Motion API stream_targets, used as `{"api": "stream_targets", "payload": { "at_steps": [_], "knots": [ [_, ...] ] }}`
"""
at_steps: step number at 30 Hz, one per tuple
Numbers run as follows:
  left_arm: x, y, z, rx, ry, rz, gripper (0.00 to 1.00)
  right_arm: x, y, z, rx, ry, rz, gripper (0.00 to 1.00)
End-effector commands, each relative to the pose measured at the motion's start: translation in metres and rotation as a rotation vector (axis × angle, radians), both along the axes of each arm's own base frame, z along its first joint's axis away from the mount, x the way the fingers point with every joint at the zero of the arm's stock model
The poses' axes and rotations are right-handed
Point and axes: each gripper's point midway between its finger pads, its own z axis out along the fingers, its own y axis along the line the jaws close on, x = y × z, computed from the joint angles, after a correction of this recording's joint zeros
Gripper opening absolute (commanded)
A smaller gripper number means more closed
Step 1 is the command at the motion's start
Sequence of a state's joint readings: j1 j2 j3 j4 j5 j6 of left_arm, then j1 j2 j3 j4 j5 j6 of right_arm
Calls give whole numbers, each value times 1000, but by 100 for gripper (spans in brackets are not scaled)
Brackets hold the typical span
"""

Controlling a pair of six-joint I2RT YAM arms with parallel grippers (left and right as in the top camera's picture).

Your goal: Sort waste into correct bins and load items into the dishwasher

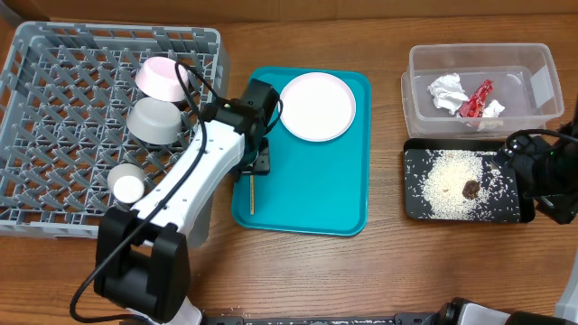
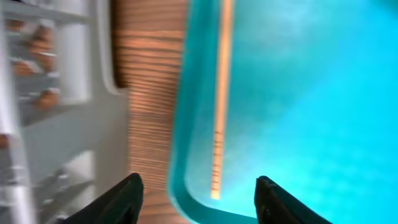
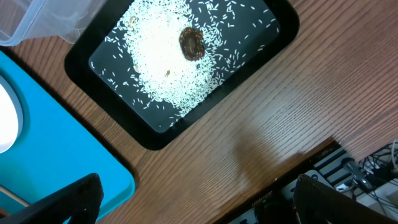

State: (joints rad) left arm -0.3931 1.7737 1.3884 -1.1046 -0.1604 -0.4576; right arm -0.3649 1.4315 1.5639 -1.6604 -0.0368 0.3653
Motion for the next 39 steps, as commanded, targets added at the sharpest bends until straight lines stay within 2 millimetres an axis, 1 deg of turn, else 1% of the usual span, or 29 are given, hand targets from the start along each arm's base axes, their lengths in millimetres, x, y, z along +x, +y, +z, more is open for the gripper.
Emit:
{"api": "stream_targets", "payload": {
  "at_steps": [1, 4, 5, 7, 10, 14, 19, 22, 28, 30, 33, 35, 36, 37, 39],
  "knots": [
    [-7, -24, -11, -124, 53, -10, 55, 2, -1, 3, -12, -14, 5, 100],
    [-9, -27, -23, -131, 81, -7, 45, 2, -1, 3, -12, -14, 5, 100],
    [-9, -27, -32, -121, 103, 3, 44, 2, -1, 3, -12, -14, 5, 100],
    [-9, -27, -39, -114, 117, 4, 45, 2, -1, 3, -12, -14, 5, 100],
    [-8, -25, -51, -98, 133, 18, 43, 2, -1, 3, -12, -14, 5, 100],
    [-5, -14, -62, -30, 131, 81, 44, 2, -1, 3, -12, -14, 5, 100],
    [-5, -15, -74, -27, 154, 83, 48, 2, -1, 3, -12, -14, 5, 100],
    [-4, -17, -84, -20, 167, 79, 48, 2, -1, 3, -12, -14, 5, 100],
    [-9, -13, -105, 2, 218, 87, 47, 2, -1, 3, -12, -14, 5, 100],
    [-11, -13, -112, 3, 238, 88, 42, 2, -1, 3, -12, -14, 5, 100],
    [-16, -15, -120, -7, 274, 66, 24, 2, -1, 3, -12, -14, 5, 100],
    [-17, -15, -120, -9, 279, 62, 12, 2, -1, 3, -12, -14, 5, 100],
    [-17, -16, -120, -9, 278, 62, 8, 2, -1, 3, -12, -14, 5, 100],
    [-17, -16, -120, -9, 278, 62, 5, 2, -1, 3, -12, -14, 5, 100],
    [-17, -16, -120, -14, 279, 63, 4, 2, -1, 3, -12, -14, 5, 100]
  ]
}}
